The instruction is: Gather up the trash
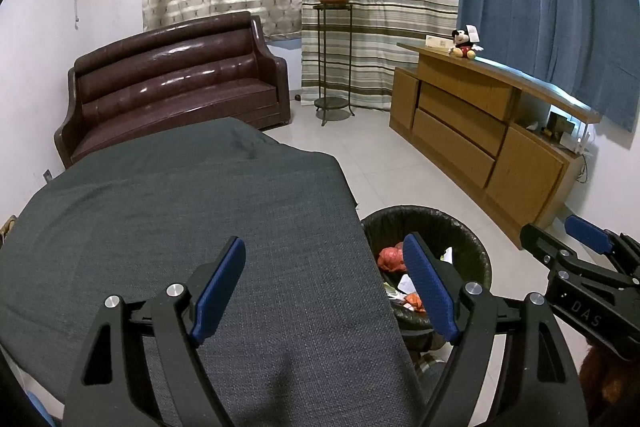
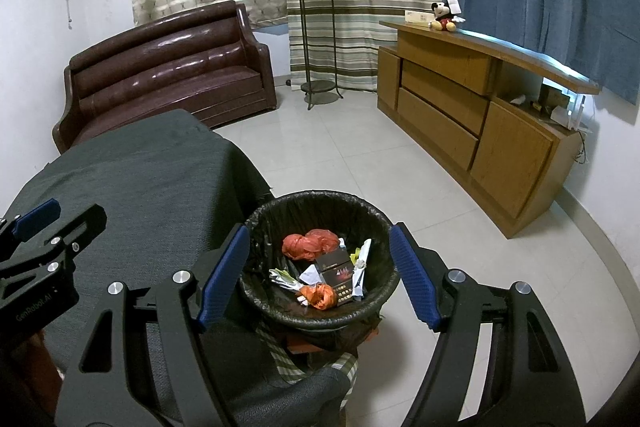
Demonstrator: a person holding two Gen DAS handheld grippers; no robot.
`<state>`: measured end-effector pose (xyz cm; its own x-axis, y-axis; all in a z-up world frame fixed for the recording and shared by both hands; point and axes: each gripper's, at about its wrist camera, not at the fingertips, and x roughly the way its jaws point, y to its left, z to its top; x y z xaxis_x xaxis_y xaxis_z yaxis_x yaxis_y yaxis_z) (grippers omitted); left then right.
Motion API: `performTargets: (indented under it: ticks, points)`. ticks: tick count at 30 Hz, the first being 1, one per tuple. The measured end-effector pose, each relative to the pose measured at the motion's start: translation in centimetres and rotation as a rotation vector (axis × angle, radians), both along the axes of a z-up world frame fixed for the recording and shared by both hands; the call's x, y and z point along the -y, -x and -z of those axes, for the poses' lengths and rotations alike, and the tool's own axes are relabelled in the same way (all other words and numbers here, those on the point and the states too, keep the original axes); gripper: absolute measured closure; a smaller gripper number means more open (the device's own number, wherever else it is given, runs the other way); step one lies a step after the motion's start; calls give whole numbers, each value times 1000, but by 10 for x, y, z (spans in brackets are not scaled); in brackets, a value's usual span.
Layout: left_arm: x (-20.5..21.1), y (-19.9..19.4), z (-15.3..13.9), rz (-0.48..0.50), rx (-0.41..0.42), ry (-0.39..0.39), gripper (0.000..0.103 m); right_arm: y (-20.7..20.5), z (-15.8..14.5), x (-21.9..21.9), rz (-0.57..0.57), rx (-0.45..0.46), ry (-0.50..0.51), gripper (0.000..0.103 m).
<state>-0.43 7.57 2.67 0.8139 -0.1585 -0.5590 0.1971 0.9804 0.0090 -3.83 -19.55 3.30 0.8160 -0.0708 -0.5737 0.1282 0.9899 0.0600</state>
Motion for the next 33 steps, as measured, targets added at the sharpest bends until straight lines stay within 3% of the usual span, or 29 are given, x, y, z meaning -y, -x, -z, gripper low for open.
performTargets:
  ticks: [33]
  points:
    - [0, 8, 2, -25, 23, 6, 20, 0, -1, 0, -1, -3, 0, 32]
